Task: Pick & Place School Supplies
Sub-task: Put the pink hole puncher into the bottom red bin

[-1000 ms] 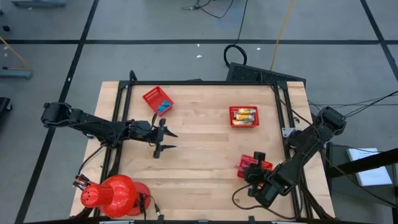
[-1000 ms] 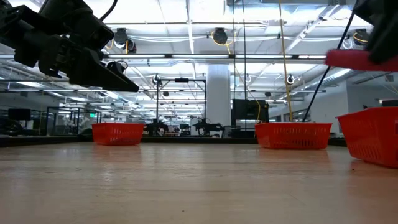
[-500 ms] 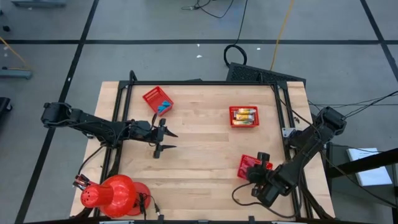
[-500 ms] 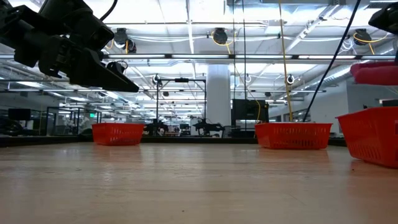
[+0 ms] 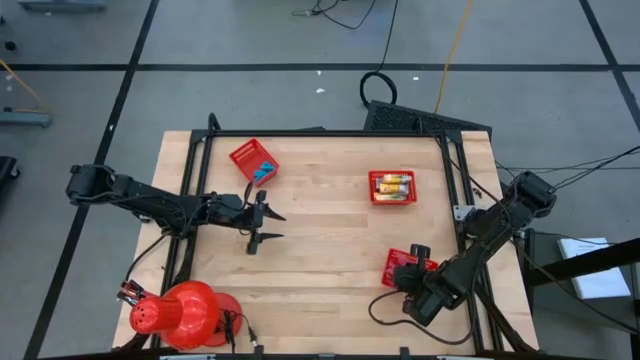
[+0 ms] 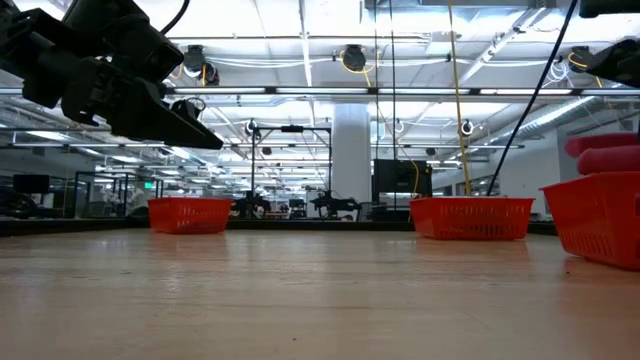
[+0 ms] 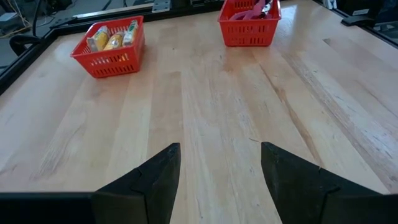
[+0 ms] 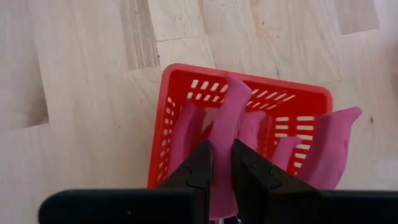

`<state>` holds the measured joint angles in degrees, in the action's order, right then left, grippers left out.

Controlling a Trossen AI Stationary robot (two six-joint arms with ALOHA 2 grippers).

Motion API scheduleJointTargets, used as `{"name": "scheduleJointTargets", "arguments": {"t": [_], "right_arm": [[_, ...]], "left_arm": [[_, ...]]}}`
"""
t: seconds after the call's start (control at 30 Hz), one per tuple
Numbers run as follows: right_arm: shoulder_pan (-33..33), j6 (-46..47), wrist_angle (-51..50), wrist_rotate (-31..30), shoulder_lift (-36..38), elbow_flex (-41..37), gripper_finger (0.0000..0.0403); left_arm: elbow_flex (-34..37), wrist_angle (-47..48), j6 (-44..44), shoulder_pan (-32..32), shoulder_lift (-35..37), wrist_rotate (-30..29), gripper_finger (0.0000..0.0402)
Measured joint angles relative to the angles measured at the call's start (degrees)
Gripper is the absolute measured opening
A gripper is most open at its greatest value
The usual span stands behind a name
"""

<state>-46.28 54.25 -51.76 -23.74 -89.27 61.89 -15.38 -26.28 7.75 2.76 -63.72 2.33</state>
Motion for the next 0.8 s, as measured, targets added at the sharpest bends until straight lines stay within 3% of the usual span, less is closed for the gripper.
{"name": "scheduleJointTargets", "arguments": {"t": [0.4, 0.63, 0.8], "right_arm": [[0.55, 0.92, 4.19, 2.74, 0.12, -3.68, 0.0033], [0.57, 0.6, 3.96, 3.0, 0.0, -3.87, 0.0132], [0.57, -0.43, 3.96, 3.22, -0.02, -3.87, 0.0178]], "left_arm": [[0.0, 0.02, -0.13, 0.01, 0.0, -0.92, 0.0227], [0.0, 0.03, -0.11, 0.01, 0.0, -0.92, 0.0227], [0.0, 0.02, -0.07, 0.0, 0.0, -1.21, 0.0227]]}}
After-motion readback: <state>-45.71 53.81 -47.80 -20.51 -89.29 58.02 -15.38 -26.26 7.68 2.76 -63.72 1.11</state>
